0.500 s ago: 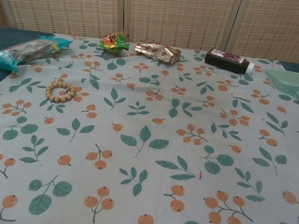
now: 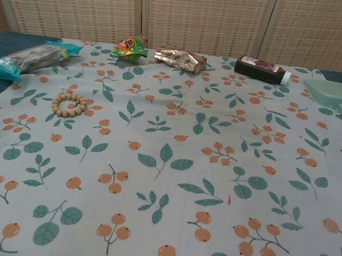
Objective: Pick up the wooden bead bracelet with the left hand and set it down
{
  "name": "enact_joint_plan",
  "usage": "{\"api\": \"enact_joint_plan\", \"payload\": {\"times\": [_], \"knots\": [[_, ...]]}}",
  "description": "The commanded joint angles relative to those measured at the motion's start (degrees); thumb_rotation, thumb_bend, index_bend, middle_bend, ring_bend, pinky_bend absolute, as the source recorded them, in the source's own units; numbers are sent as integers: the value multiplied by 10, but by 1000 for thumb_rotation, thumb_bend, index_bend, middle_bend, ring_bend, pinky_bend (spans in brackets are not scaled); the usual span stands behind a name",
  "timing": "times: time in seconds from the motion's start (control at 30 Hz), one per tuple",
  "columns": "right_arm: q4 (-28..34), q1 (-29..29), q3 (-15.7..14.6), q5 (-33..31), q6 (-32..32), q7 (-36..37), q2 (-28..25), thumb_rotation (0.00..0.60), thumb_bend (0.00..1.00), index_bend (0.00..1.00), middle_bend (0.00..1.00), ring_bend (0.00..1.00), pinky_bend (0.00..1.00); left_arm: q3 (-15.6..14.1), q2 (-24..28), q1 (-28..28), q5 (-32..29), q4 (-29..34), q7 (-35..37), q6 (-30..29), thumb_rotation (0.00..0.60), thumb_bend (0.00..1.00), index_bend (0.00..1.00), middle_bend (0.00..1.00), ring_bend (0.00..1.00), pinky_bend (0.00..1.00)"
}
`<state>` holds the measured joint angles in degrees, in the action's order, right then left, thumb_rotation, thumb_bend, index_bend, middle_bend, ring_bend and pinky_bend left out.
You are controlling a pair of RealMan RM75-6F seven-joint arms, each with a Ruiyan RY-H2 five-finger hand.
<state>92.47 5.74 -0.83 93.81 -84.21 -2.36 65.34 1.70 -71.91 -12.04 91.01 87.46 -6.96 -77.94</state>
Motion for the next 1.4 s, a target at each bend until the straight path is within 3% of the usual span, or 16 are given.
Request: {"api": "enact_joint_plan", "payload": {"times": [0.03, 0.2, 0.43, 0.87, 1.13, 1.4], "knots": [[1, -2, 1, 2, -5, 1, -2, 559, 151, 0, 0, 0, 0, 33, -28, -55, -44, -7, -30, 76, 600, 554, 172, 206, 201, 192], [2, -5, 1, 3, -12, 0, -3, 558, 151, 0, 0, 0, 0, 62, -71, -103, -86, -34, -81, 128, 600, 554, 187, 237, 205, 182], [6, -3, 1, -6, -1, 5, -8, 558, 151, 0, 0, 0, 0, 81, -146, -149, -112, -96, -130, 150, 600, 551, 216, 286, 205, 147], [8, -4, 3, -10, -1, 20, -19, 559, 151, 0, 0, 0, 0, 81, -231, -203, -141, -217, -153, 193, 600, 545, 319, 325, 202, 113], [12, -4, -2, -6, 3, 28, -24, 558, 151, 0, 0, 0, 0, 72, -265, -217, -130, -287, -163, 178, 600, 544, 278, 284, 181, 109], [15, -6, -3, -1, -2, 33, -28, 560, 152, 0, 0, 0, 0, 66, -293, -228, -148, -352, -182, 202, 600, 545, 287, 289, 179, 111]]}}
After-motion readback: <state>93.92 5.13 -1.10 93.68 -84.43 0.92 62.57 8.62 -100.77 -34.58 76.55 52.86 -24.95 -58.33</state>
